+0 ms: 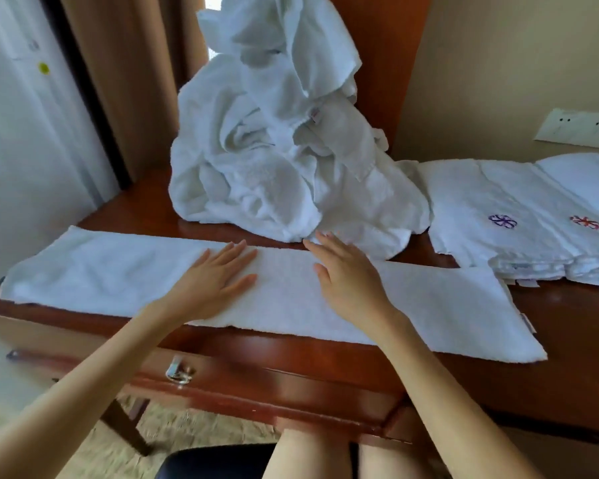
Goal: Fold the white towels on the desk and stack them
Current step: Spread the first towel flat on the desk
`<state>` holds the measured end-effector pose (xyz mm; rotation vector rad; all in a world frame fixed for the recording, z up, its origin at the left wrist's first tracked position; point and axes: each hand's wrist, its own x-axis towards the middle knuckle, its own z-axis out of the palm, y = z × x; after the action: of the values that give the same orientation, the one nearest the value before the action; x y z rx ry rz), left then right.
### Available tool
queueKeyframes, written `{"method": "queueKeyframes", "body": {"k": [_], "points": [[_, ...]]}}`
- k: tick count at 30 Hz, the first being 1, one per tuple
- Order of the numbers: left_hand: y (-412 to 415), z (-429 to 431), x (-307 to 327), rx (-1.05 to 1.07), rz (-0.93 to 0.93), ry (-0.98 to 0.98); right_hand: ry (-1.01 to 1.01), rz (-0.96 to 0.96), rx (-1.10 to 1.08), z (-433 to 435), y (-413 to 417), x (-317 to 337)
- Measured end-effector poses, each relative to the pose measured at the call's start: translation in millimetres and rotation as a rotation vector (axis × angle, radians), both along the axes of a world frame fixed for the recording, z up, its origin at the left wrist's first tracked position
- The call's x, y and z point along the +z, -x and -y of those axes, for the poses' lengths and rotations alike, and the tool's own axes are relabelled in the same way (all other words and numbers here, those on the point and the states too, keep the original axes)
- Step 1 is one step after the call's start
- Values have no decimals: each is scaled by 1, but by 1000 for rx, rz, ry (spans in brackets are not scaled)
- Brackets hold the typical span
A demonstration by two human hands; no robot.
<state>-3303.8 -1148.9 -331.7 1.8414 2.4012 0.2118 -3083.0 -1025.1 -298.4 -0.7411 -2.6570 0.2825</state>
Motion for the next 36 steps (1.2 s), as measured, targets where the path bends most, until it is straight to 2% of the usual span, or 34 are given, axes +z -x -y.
{"method": "queueKeyframes", "body": {"k": [4,9,13,18,22,26,30,33,34,36], "points": [[54,44,-2,166,-24,15,78,131,179,34,79,-5],[115,96,-4,419,-16,-8,138,266,295,73,151,-17],[150,131,-1,733,-25,-45,124,275,397,107,190,-29],[147,153,-1,952,18,-205,-8,220,407,132,212,-46],[138,165,-2,1065,-72,-287,-28,184,402,129,215,-52],[136,168,-1,1040,-166,-263,-44,136,396,130,217,-55],[135,157,10,1062,182,-234,1,95,401,129,216,-54],[132,147,28,1041,519,-430,151,34,439,128,213,-46],[127,143,33,1003,592,-542,285,-12,444,128,211,-40],[110,130,44,889,557,-748,746,-159,424,125,207,-24]]}}
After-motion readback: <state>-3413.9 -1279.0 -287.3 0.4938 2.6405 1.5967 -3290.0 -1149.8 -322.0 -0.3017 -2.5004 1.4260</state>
